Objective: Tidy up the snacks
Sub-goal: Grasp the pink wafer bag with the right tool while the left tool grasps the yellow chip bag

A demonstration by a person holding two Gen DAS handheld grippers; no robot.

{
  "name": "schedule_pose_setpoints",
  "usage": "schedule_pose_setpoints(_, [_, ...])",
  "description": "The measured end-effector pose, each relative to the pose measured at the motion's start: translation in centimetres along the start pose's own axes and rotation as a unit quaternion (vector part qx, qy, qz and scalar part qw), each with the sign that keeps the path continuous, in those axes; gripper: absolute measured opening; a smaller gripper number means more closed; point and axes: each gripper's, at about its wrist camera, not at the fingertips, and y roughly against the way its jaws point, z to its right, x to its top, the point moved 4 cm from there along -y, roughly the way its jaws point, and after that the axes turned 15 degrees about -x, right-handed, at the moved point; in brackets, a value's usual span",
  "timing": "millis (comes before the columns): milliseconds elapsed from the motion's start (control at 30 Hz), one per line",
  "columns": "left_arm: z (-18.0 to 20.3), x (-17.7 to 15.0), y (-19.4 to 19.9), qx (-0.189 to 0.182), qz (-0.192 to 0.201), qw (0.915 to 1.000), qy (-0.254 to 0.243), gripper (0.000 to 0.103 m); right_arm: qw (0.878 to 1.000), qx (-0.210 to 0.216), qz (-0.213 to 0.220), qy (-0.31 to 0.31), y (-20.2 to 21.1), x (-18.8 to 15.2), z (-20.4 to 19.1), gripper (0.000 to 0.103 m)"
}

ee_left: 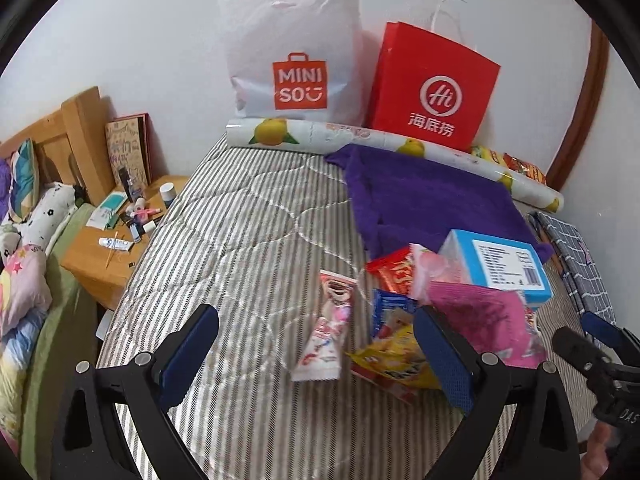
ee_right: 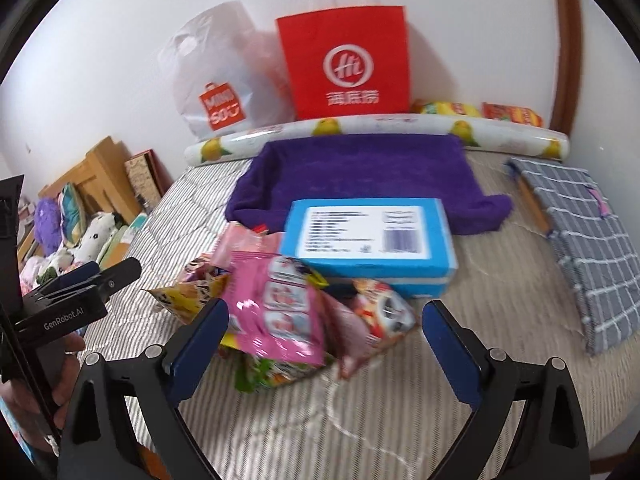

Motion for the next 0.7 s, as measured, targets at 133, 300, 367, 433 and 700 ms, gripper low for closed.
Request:
schedule_pose_setpoints(133, [-1.6, -0.1, -0.7, -0.004, -0.005, 0.9999, 0.01, 0.098, 1.0, -0.001, -0.016, 0.018, -1.8, 0.4, -2.1, 0.097])
schedule_pose_setpoints(300, [-2.9, -0.2, -1.8, 0.029, -0.017, 0.9994, -0.005, 0.097, 0.999, -0.002, -0.039, 0.02, -3.7, 0.9, -3.7, 0.094])
schedule_pose_setpoints(367, [-3.3, -0.3, -2.1, 0.025, -0.015, 0.9996, -0.002, 0.097, 0.998, -0.002, -0.049, 0.025, -4.4, 0.9, -4.2, 0.09])
schedule_pose_setpoints(433, [-3.6, -0.4, -2.1, 0.011, -0.015, 0.9998, 0.005, 0.097, 0.998, -0.006, -0.057, 0.029, -4.9, 0.8, -4.4, 0.085])
schedule_pose_setpoints(700, [-2.5, -0.7, -1.0, -0.025, -0.004, 0.9997, -0.007, 0.097, 0.997, -0.011, -0.06, 0.041, -5.0, 0.6, -4.6, 0.069])
